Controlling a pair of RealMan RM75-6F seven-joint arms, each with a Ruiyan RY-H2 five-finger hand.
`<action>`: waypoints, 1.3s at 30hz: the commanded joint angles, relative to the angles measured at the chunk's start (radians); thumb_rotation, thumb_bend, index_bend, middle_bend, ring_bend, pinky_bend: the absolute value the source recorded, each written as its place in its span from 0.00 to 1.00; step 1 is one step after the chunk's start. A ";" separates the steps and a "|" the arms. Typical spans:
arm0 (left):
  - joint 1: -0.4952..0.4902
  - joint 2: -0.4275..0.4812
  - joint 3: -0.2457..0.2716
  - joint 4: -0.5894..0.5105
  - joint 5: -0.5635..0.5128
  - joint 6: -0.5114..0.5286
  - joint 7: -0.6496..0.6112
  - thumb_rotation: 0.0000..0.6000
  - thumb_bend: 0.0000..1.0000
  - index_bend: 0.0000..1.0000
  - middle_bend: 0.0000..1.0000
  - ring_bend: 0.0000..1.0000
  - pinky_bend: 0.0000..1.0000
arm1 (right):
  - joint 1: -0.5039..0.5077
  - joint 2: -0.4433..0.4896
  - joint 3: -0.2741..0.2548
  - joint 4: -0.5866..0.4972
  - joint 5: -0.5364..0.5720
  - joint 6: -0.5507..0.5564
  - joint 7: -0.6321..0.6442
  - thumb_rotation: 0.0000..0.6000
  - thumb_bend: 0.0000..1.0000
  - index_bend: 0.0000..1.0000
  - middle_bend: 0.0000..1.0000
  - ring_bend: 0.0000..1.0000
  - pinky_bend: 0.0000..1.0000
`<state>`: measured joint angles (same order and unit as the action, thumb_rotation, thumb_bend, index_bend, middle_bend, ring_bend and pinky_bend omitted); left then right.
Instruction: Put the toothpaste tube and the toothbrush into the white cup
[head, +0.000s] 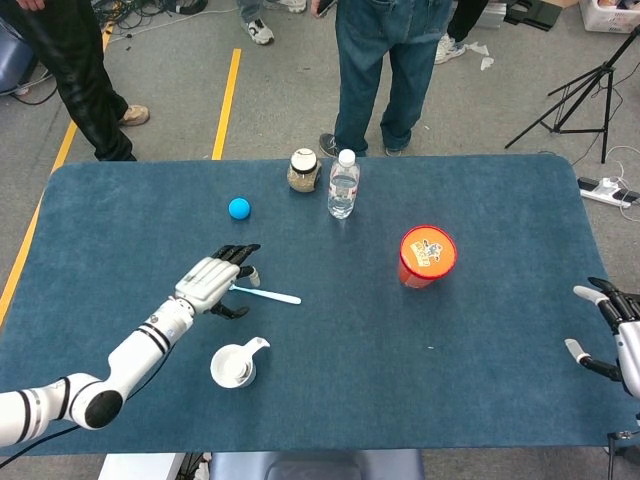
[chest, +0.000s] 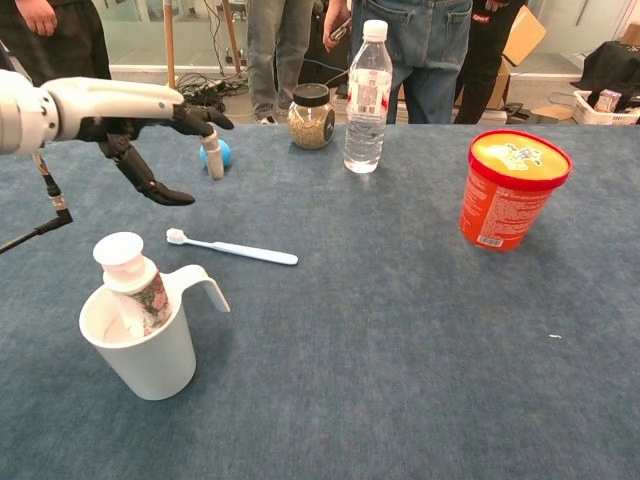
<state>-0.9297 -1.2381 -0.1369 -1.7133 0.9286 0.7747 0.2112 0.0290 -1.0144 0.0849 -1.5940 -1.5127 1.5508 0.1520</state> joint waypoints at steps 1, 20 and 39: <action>-0.037 -0.078 0.004 0.071 -0.062 0.028 0.069 1.00 0.25 0.34 0.00 0.00 0.02 | -0.001 0.002 0.001 0.001 0.002 0.000 0.005 1.00 0.16 0.27 0.19 0.24 0.58; -0.132 -0.332 -0.002 0.342 -0.319 0.020 0.224 1.00 0.05 0.41 0.00 0.00 0.01 | -0.006 0.015 0.005 0.005 0.003 0.009 0.042 1.00 0.16 0.27 0.19 0.24 0.58; -0.146 -0.471 -0.019 0.495 -0.389 0.022 0.286 1.00 0.05 0.49 0.00 0.00 0.01 | -0.005 0.018 0.007 0.005 0.006 0.006 0.048 1.00 0.16 0.27 0.19 0.24 0.58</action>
<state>-1.0746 -1.7056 -0.1545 -1.2218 0.5422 0.8006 0.4952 0.0243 -0.9968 0.0921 -1.5886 -1.5066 1.5564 0.2003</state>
